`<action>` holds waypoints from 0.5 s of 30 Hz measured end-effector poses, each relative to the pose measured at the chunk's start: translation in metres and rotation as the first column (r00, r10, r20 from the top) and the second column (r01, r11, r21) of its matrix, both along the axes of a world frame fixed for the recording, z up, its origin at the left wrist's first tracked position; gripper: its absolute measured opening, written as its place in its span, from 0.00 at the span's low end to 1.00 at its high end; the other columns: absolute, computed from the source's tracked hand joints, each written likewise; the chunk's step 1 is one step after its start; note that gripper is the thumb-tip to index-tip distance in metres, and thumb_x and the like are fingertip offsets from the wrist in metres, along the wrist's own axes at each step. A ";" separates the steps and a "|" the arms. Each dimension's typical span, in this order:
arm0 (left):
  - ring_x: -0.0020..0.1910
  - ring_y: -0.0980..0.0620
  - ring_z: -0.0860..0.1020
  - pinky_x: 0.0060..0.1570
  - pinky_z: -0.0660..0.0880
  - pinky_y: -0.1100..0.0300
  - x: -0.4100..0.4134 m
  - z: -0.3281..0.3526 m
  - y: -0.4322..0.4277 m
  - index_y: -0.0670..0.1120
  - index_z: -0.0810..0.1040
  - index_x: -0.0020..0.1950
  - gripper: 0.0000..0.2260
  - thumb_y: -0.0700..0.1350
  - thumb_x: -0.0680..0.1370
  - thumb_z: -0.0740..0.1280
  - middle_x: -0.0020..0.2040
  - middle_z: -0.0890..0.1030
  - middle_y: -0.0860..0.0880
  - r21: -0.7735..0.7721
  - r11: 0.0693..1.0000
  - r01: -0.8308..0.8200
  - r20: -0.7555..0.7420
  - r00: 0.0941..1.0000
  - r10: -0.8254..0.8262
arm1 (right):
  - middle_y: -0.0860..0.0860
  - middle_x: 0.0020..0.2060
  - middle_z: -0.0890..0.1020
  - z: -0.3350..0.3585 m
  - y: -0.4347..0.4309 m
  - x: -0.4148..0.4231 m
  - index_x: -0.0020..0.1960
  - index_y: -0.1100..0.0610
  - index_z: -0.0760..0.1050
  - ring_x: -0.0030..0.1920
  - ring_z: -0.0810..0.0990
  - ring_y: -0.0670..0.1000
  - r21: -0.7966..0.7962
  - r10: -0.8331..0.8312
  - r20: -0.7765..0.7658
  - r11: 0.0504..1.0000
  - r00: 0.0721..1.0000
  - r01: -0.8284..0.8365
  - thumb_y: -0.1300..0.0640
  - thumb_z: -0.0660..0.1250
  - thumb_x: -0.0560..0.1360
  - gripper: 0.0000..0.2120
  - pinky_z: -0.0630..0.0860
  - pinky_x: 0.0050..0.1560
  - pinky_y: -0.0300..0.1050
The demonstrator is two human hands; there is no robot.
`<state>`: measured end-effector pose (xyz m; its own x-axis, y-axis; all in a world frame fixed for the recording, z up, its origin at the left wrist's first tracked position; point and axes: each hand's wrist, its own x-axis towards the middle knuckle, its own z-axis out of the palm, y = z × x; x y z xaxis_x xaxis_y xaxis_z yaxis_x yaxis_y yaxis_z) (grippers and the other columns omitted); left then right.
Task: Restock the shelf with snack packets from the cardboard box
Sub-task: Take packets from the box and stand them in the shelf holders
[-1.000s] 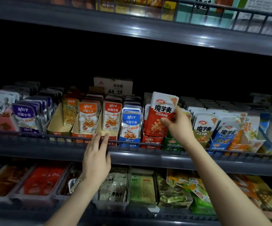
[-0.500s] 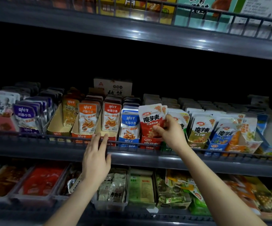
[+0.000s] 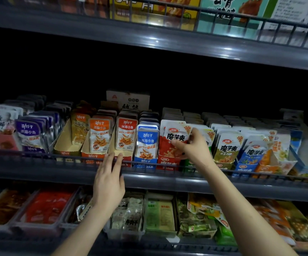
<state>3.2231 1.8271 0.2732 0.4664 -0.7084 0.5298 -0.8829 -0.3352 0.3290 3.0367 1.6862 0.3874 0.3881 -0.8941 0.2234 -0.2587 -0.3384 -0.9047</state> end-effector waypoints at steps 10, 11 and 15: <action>0.68 0.35 0.69 0.63 0.68 0.42 0.000 -0.002 -0.001 0.40 0.69 0.71 0.34 0.35 0.67 0.75 0.69 0.71 0.37 -0.002 1.000 0.005 0.012 1.000 -0.005 | 0.55 0.57 0.81 -0.002 -0.012 0.010 0.62 0.57 0.71 0.44 0.84 0.53 -0.136 -0.062 -0.190 0.990 0.980 0.037 0.48 0.69 0.74 0.21 0.82 0.40 0.49; 0.68 0.35 0.69 0.63 0.68 0.42 0.001 -0.001 -0.001 0.40 0.69 0.71 0.34 0.35 0.66 0.75 0.69 0.70 0.37 -0.001 1.000 0.005 0.013 1.000 -0.005 | 0.55 0.56 0.81 0.000 -0.013 0.009 0.63 0.57 0.70 0.43 0.84 0.53 -0.121 -0.052 -0.199 0.992 0.979 0.028 0.49 0.69 0.74 0.22 0.82 0.40 0.49; 0.68 0.36 0.70 0.63 0.69 0.42 0.002 -0.001 0.000 0.41 0.69 0.71 0.35 0.34 0.66 0.75 0.69 0.70 0.37 0.017 1.000 0.012 0.019 1.000 -0.012 | 0.53 0.61 0.78 0.010 -0.006 0.006 0.67 0.53 0.68 0.53 0.81 0.54 -0.307 -0.093 -0.234 0.951 0.968 0.017 0.52 0.71 0.74 0.24 0.81 0.45 0.50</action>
<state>3.2249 1.8274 0.2721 0.4478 -0.7228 0.5264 -0.8929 -0.3300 0.3064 3.0424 1.6807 0.3969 0.4168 -0.8210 0.3901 -0.4832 -0.5636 -0.6700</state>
